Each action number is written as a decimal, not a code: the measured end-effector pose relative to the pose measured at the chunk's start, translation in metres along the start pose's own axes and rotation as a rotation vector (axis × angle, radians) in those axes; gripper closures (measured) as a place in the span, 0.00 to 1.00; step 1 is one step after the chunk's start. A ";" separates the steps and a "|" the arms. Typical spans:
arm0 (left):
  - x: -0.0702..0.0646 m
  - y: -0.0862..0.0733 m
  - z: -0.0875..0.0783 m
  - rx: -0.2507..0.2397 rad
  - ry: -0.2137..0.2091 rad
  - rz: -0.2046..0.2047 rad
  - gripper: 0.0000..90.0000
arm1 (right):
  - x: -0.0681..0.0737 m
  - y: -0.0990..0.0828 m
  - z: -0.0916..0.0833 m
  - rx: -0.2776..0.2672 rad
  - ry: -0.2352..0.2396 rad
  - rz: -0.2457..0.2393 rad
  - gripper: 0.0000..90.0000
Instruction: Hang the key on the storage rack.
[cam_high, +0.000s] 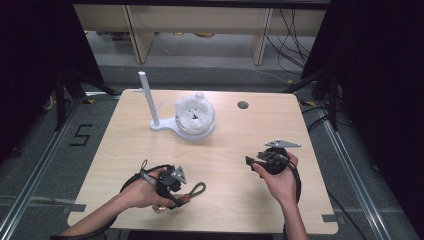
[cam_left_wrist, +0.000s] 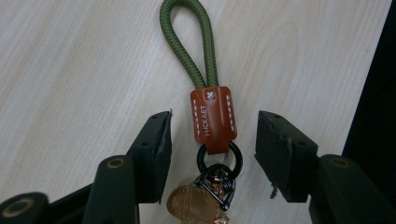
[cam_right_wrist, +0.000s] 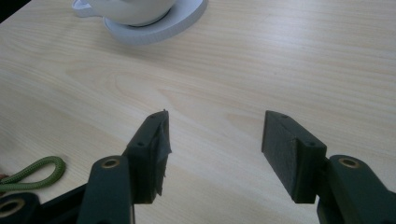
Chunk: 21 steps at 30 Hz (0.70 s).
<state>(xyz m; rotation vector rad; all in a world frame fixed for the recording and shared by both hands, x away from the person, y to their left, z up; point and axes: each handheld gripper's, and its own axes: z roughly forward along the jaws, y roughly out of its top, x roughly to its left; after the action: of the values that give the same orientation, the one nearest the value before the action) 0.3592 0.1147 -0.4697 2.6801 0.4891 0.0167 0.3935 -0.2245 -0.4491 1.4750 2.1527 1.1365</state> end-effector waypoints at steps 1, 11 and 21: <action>0.000 0.001 0.001 -0.003 0.000 -0.002 0.50 | 0.000 0.000 0.000 0.003 -0.005 -0.001 0.48; 0.000 0.005 0.006 0.027 0.012 -0.001 0.51 | -0.001 0.000 0.001 -0.003 0.014 0.005 0.48; -0.001 0.007 0.011 0.046 0.014 0.000 0.54 | 0.000 0.001 0.000 0.011 0.000 0.007 0.48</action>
<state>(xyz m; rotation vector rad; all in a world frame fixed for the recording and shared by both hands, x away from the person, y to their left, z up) 0.3615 0.1044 -0.4771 2.7264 0.4992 0.0253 0.3937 -0.2241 -0.4486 1.4884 2.1591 1.1285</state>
